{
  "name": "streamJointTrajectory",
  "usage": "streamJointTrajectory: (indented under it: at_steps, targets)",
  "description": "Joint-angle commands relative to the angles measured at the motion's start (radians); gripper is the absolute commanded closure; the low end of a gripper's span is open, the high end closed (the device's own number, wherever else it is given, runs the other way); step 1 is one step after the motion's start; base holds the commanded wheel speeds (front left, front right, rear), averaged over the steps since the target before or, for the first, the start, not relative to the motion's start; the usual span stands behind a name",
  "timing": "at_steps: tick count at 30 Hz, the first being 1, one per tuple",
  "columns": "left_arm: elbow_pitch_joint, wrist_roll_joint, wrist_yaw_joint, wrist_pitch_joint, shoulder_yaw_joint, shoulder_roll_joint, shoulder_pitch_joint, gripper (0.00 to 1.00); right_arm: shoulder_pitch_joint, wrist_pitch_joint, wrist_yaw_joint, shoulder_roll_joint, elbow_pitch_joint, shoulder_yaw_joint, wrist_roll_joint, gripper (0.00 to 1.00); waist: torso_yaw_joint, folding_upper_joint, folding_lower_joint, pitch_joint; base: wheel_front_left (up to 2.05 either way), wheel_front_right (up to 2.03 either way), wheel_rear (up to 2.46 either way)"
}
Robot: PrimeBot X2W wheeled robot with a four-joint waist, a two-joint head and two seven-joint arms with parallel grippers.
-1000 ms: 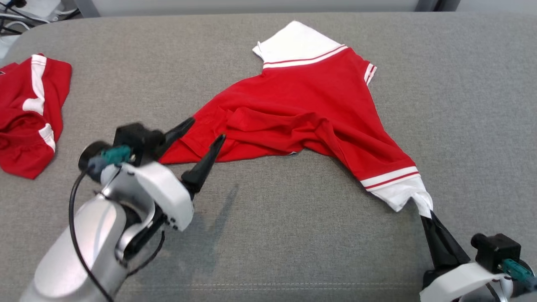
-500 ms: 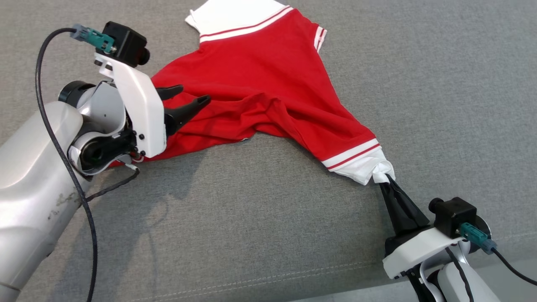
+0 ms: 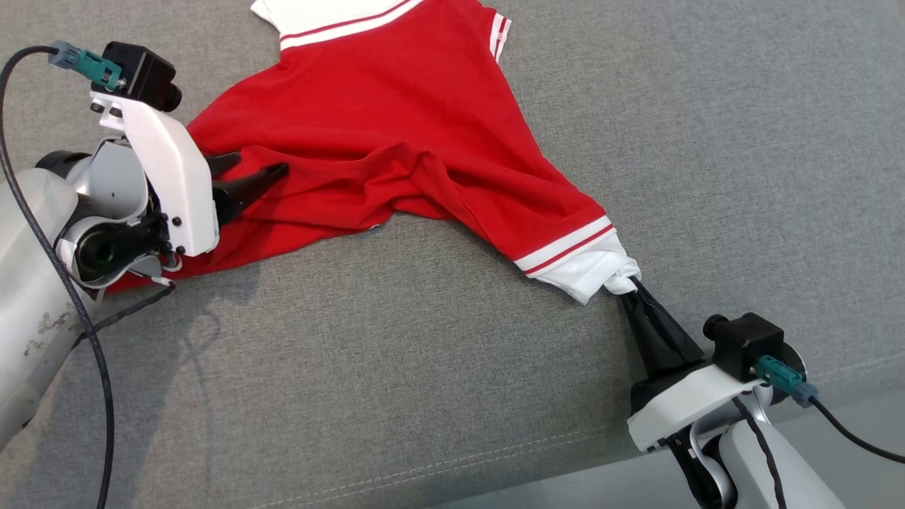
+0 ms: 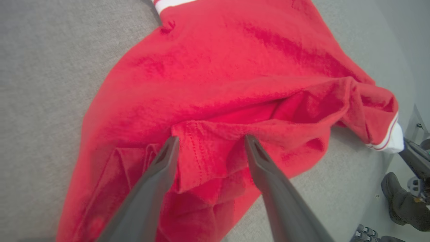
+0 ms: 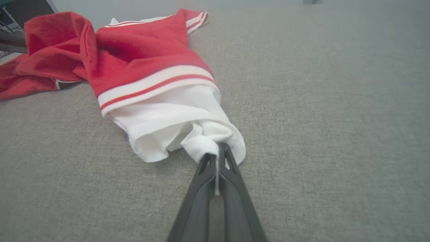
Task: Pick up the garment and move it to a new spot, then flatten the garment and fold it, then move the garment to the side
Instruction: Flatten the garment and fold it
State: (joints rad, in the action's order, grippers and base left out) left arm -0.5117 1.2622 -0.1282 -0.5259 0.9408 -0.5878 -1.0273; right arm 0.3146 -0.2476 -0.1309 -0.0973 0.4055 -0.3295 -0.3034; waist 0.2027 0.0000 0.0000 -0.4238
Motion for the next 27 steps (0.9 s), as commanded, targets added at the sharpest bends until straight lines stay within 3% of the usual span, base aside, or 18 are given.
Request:
streamJointTrajectory:
  at_steps: [1,15,17,18,19,25,27]
  targets:
    - [0.006,0.012,-0.002,0.014,-0.032,-0.047,-0.063,0.0,0.012,-0.013,0.0,0.002,-0.014,-0.018,-0.007,1.0,0.007,0.0,0.0,-0.007,0.0,0.0,0.0]
    - [-0.04,0.057,-0.002,0.07,0.066,-0.074,-0.105,0.0,0.018,-0.014,0.0,0.005,-0.027,-0.019,-0.011,1.0,0.023,0.0,0.0,-0.025,0.0,0.0,0.0]
    - [-0.041,0.068,-0.002,0.069,0.07,-0.072,-0.105,0.05,0.019,-0.014,0.0,0.005,-0.028,-0.018,-0.011,1.0,0.023,0.0,0.0,-0.025,0.0,0.0,0.0]
    - [-0.041,0.075,-0.002,0.065,0.077,-0.071,-0.106,0.74,0.019,-0.014,0.0,0.004,-0.029,-0.016,-0.011,1.0,0.022,0.0,0.0,-0.024,0.0,0.0,0.0]
    - [-0.039,0.082,-0.002,0.061,0.084,-0.07,-0.108,1.0,0.019,-0.014,0.0,0.004,-0.029,-0.015,-0.011,1.0,0.021,0.0,0.0,-0.023,0.0,0.0,0.0]
    - [0.013,0.074,-0.002,0.101,0.126,-0.078,-0.136,1.0,0.01,-0.014,0.0,-0.001,-0.03,0.002,-0.01,1.0,0.001,0.0,0.0,-0.012,0.0,0.0,0.0]
    - [0.058,0.057,-0.002,0.157,0.143,-0.091,-0.147,1.0,0.002,-0.014,0.0,-0.008,-0.035,0.016,-0.012,1.0,-0.015,0.0,0.0,0.0,0.0,0.0,0.0]
